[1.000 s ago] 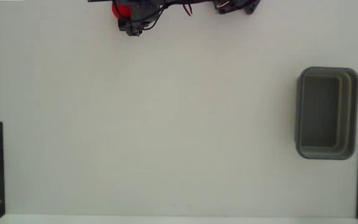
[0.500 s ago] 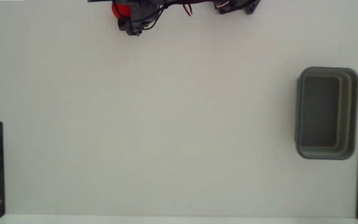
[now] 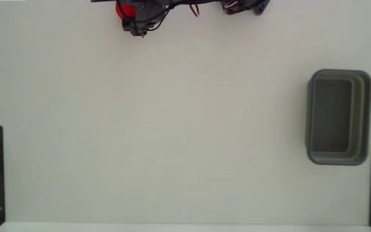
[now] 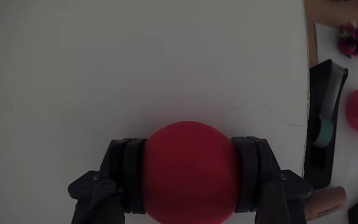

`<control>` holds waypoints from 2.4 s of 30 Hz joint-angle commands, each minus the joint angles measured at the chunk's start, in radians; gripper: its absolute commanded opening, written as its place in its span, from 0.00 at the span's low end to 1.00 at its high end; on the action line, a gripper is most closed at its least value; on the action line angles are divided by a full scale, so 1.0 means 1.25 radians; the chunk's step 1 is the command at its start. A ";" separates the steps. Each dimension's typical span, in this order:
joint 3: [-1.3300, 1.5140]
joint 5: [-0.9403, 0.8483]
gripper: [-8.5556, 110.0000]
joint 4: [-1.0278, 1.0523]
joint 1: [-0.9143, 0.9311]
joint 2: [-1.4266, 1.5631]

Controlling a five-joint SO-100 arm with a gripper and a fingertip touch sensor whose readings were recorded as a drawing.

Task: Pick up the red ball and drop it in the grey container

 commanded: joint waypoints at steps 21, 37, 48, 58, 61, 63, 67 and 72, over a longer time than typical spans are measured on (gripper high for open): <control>-0.002 0.004 0.65 -0.009 0.019 0.012; -0.002 0.004 0.63 -0.009 0.019 0.012; -0.009 0.004 0.63 0.002 0.019 0.016; -0.092 0.004 0.63 0.113 0.019 0.045; -0.126 0.004 0.63 0.154 0.019 0.050; -0.148 0.004 0.63 0.178 0.019 0.053; -0.208 0.004 0.63 0.240 0.019 0.055; -0.299 0.004 0.63 0.324 0.019 0.048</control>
